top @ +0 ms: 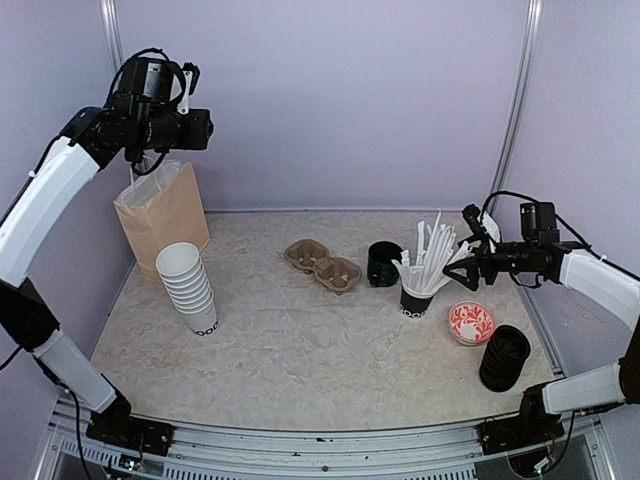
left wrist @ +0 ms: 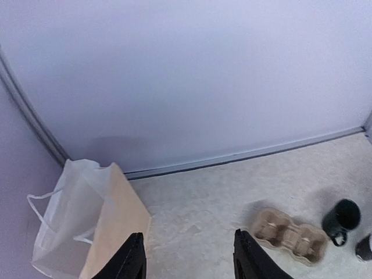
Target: Pack the takeout coffee
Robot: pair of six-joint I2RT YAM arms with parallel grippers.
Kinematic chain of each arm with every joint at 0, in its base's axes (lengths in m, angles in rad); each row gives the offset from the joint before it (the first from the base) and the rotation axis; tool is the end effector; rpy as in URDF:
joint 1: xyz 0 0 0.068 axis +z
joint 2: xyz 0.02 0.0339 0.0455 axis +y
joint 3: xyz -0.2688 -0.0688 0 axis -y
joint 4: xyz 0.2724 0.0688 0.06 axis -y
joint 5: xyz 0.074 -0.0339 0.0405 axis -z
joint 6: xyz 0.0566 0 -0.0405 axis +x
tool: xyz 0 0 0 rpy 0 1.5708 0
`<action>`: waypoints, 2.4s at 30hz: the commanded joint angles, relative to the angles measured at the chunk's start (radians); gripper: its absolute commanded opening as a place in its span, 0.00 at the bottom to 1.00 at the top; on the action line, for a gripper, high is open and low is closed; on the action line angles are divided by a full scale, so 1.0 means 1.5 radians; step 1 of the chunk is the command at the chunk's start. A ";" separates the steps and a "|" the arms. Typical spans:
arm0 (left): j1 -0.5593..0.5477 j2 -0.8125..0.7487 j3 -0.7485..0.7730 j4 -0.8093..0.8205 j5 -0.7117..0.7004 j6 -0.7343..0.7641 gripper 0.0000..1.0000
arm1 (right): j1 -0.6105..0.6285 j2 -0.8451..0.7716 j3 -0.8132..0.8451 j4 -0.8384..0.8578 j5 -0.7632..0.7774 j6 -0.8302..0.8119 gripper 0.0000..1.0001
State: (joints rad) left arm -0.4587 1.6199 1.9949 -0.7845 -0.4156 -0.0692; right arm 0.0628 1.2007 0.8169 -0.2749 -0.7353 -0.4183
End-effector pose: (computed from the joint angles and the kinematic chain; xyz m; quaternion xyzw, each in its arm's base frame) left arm 0.3509 -0.1478 0.4875 0.0473 0.8246 0.0265 0.5632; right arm 0.2866 0.0561 0.2467 -0.3533 0.7760 0.2449 0.4616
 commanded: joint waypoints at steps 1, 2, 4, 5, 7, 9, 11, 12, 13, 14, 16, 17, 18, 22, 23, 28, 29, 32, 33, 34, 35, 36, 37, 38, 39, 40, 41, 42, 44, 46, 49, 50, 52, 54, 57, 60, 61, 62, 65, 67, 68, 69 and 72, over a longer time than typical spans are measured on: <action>-0.094 -0.066 -0.030 -0.145 -0.011 -0.090 0.49 | 0.010 0.000 0.003 -0.011 0.004 -0.012 0.99; -0.108 -0.074 -0.041 -0.176 0.000 -0.117 0.48 | 0.010 -0.001 0.003 -0.012 0.003 -0.014 0.99; -0.141 -0.088 -0.075 -0.220 0.024 -0.158 0.45 | 0.010 -0.004 0.005 -0.017 0.002 -0.018 0.99; -0.157 -0.102 -0.098 -0.234 0.034 -0.176 0.44 | 0.010 -0.004 0.007 -0.019 0.004 -0.018 0.99; -0.179 -0.122 -0.148 -0.254 0.065 -0.199 0.42 | 0.010 -0.003 0.015 -0.027 0.008 -0.018 0.99; -0.193 -0.140 -0.185 -0.269 0.093 -0.217 0.40 | 0.010 -0.005 0.029 -0.045 0.013 -0.018 0.99; -0.203 -0.152 -0.209 -0.290 0.100 -0.239 0.39 | 0.010 -0.016 0.052 -0.080 0.020 -0.021 0.99; -0.209 -0.160 -0.218 -0.300 0.102 -0.248 0.38 | 0.010 -0.026 0.072 -0.099 0.023 -0.024 0.99; -0.212 -0.164 -0.228 -0.307 0.102 -0.256 0.38 | 0.010 -0.033 0.087 -0.122 0.023 -0.027 0.99; -0.215 -0.173 -0.236 -0.313 0.104 -0.264 0.37 | 0.010 -0.039 0.102 -0.143 0.022 -0.032 0.99; -0.217 -0.185 -0.247 -0.327 0.109 -0.275 0.37 | 0.010 -0.048 0.125 -0.190 0.020 -0.047 0.99; -0.219 -0.189 -0.247 -0.339 0.104 -0.282 0.37 | 0.010 -0.055 0.132 -0.208 0.020 -0.050 0.99; -0.221 -0.192 -0.247 -0.347 0.096 -0.290 0.37 | 0.010 -0.062 0.136 -0.223 0.020 -0.053 0.99; -0.223 -0.206 -0.245 -0.373 0.061 -0.309 0.32 | 0.010 -0.099 0.141 -0.276 0.024 -0.070 0.99; -0.223 -0.206 -0.245 -0.378 0.052 -0.313 0.31 | 0.010 -0.108 0.141 -0.290 0.023 -0.079 0.99; -0.222 -0.192 -0.264 -0.382 0.069 -0.307 0.29 | 0.016 -0.151 0.151 -0.387 -0.058 -0.163 0.70; -0.222 -0.181 -0.266 -0.386 0.061 -0.309 0.29 | 0.021 -0.162 0.157 -0.404 -0.086 -0.184 0.67; -0.218 -0.164 -0.266 -0.387 0.034 -0.307 0.29 | 0.040 -0.172 0.180 -0.450 -0.125 -0.225 0.63; -0.214 -0.156 -0.263 -0.388 0.024 -0.307 0.30 | 0.051 -0.167 0.189 -0.460 -0.118 -0.235 0.61; -0.208 -0.149 -0.262 -0.387 0.019 -0.304 0.29 | 0.063 -0.164 0.194 -0.462 -0.106 -0.236 0.61; -0.203 -0.144 -0.261 -0.384 0.017 -0.298 0.30 | 0.078 -0.163 0.196 -0.457 -0.089 -0.235 0.61; -0.197 -0.137 -0.262 -0.379 0.017 -0.292 0.31 | 0.093 -0.162 0.196 -0.448 -0.069 -0.230 0.61; -0.191 -0.134 -0.264 -0.373 0.020 -0.284 0.31 | 0.111 -0.159 0.194 -0.438 -0.045 -0.225 0.65; -0.185 -0.129 -0.266 -0.369 0.023 -0.279 0.32 | 0.123 -0.155 0.192 -0.431 -0.026 -0.223 0.67; -0.177 -0.126 -0.270 -0.367 0.023 -0.277 0.32 | 0.133 -0.151 0.193 -0.427 -0.013 -0.222 0.68; -0.172 -0.122 -0.272 -0.366 0.022 -0.275 0.31 | 0.142 -0.148 0.195 -0.425 -0.008 -0.221 0.68; -0.167 -0.118 -0.274 -0.364 0.021 -0.274 0.29 | 0.151 -0.146 0.197 -0.423 -0.006 -0.219 0.68; -0.163 -0.117 -0.275 -0.362 0.020 -0.272 0.27 | 0.161 -0.144 0.198 -0.418 -0.005 -0.215 0.68; -0.156 -0.116 -0.282 -0.356 0.026 -0.268 0.24 | 0.183 -0.141 0.200 -0.407 0.003 -0.208 0.68; -0.149 -0.115 -0.288 -0.349 0.040 -0.262 0.22 | 0.199 -0.136 0.200 -0.396 0.012 -0.203 0.68; -0.146 -0.112 -0.293 -0.344 0.056 -0.257 0.21 | 0.206 -0.128 0.207 -0.393 0.020 -0.203 0.68; -0.145 -0.110 -0.293 -0.342 0.060 -0.255 0.21 | 0.208 -0.127 0.208 -0.392 0.022 -0.204 0.68; -0.145 -0.108 -0.292 -0.341 0.061 -0.255 0.22 | 0.210 -0.125 0.207 -0.389 0.023 -0.204 0.68; -0.146 -0.105 -0.281 -0.343 0.051 -0.260 0.23 | 0.210 -0.124 0.204 -0.386 0.023 -0.204 0.69; -0.157 -0.103 -0.244 -0.356 0.025 -0.278 0.23 | 0.210 -0.121 0.200 -0.384 0.024 -0.205 0.69; -0.166 -0.106 -0.221 -0.354 0.035 -0.281 0.24 | 0.211 -0.118 0.198 -0.383 0.026 -0.206 0.68; -0.167 -0.107 -0.223 -0.351 0.044 -0.278 0.25 | 0.211 -0.116 0.198 -0.382 0.026 -0.206 0.69; -0.169 -0.107 -0.229 -0.350 0.053 -0.276 0.26 | 0.211 -0.114 0.198 -0.382 0.026 -0.206 0.68; -0.170 -0.100 -0.256 -0.350 0.062 -0.276 0.27 | 0.211 -0.109 0.198 -0.376 0.024 -0.204 0.69; -0.170 -0.094 -0.270 -0.355 0.054 -0.281 0.27 | 0.211 -0.107 0.199 -0.376 0.024 -0.203 0.69; -0.170 -0.090 -0.272 -0.358 0.049 -0.282 0.26 | 0.211 -0.106 0.200 -0.375 0.024 -0.203 0.69; -0.170 -0.088 -0.275 -0.359 0.049 -0.282 0.25 | 0.212 -0.105 0.201 -0.376 0.024 -0.204 0.69; -0.169 -0.088 -0.274 -0.359 0.050 -0.282 0.18 | 0.212 -0.104 0.201 -0.377 0.029 -0.205 0.69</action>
State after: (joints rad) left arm -0.7086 1.4780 1.5925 -1.3167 -0.3397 -0.4812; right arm 0.3649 1.0397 1.1004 -0.8543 -0.6964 -0.7353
